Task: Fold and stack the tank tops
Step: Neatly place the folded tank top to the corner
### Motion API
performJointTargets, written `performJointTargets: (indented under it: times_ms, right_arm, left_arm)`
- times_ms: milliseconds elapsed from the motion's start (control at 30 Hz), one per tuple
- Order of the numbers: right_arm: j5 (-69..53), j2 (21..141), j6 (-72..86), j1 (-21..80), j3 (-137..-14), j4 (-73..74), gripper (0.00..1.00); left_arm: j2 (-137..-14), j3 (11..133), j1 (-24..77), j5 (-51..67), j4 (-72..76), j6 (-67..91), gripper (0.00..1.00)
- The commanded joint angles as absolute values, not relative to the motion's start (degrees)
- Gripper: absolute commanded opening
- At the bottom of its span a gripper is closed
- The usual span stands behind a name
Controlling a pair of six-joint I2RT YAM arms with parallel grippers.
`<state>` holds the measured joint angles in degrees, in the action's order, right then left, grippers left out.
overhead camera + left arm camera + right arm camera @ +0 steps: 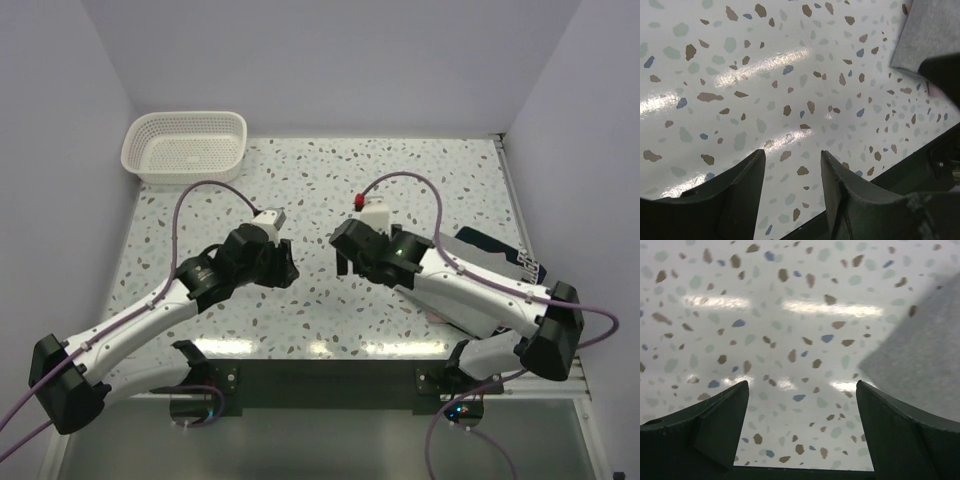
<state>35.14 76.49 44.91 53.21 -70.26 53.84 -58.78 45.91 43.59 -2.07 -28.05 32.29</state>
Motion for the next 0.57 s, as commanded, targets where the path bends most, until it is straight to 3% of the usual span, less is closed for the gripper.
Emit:
performJointTargets:
  times_ms: [0, 167, 533]
  right_arm:
    - [38.9, 79.5, 47.6, 60.6, -67.3, 41.1, 0.91]
    - [31.6, 77.8, 44.9, 63.9, -60.6, 27.1, 0.93]
    - [39.6, 67.0, 41.5, 63.8, -53.0, 23.1, 0.99]
  left_arm:
    - [-57.0, 48.2, 43.2, -7.6, -27.9, 36.1, 0.54]
    - [-56.8, 47.7, 43.2, -11.1, -27.1, 39.5, 0.54]
    - [-56.6, 47.6, 43.2, -13.9, -28.9, 42.0, 0.54]
